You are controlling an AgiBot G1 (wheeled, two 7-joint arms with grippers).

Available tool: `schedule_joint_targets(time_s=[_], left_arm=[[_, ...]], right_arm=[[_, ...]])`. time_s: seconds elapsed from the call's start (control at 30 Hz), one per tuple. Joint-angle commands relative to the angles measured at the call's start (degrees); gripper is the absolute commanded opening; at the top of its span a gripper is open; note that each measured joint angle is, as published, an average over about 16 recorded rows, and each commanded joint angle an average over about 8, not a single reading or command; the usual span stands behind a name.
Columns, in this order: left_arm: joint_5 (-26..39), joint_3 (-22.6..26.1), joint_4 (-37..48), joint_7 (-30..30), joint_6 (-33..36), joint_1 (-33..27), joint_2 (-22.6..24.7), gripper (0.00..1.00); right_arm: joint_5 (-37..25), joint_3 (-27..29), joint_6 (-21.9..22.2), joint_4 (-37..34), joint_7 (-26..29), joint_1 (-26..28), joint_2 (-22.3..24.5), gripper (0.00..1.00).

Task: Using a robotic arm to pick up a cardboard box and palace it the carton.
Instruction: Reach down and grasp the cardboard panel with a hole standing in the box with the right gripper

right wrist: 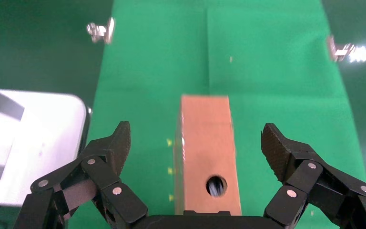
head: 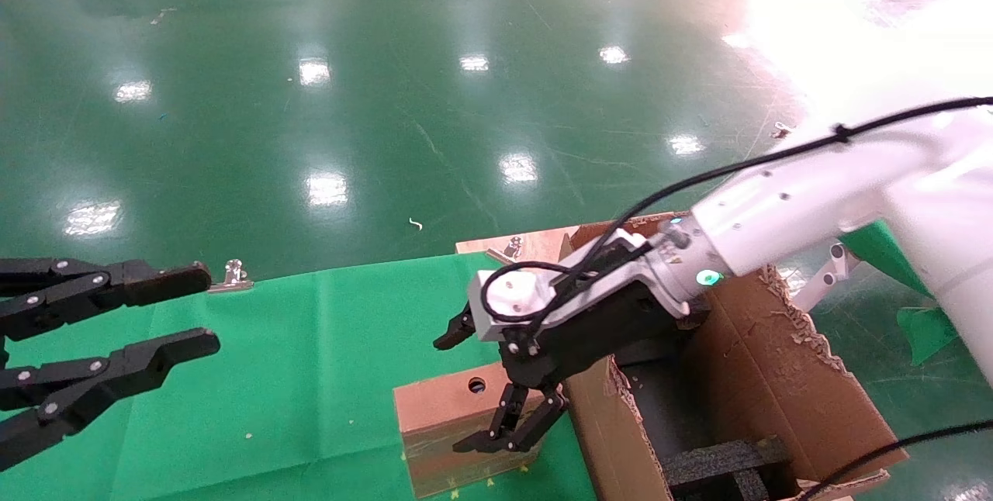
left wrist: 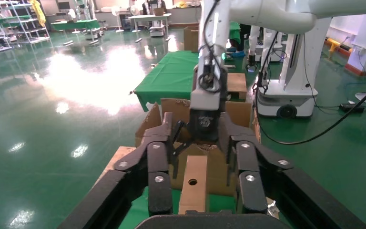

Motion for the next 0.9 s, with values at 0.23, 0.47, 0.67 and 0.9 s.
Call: schedule_joint_targets(time_s=[0.23,0.47,0.67,0.9], left_arm=[[0.00,0.00,0.00,0.00,0.00,0.00,0.00,0.00],[0.00,0.00,0.00,0.00,0.00,0.00,0.00,0.24],[0.00,0.00,0.00,0.00,-0.01,0.00,0.00,0.97],[0.00,0.00,0.01,0.01,-0.02,0.01,-0.01,1.00]], right_arm=[[-4.60,-9.76,-0.01,-9.06,-4.43,6.63,-6.44,1.00],[-4.06,-16.27,-0.13,-14.43,-8.25,9.27,-10.30,1.00],[-1.98,-20.14,-0.20,-16.97,-10.80,10.43,-12.13,0.98],[-0.95,-22.12,-0.22,-18.18,-11.65,11.08,-12.97,0.14]])
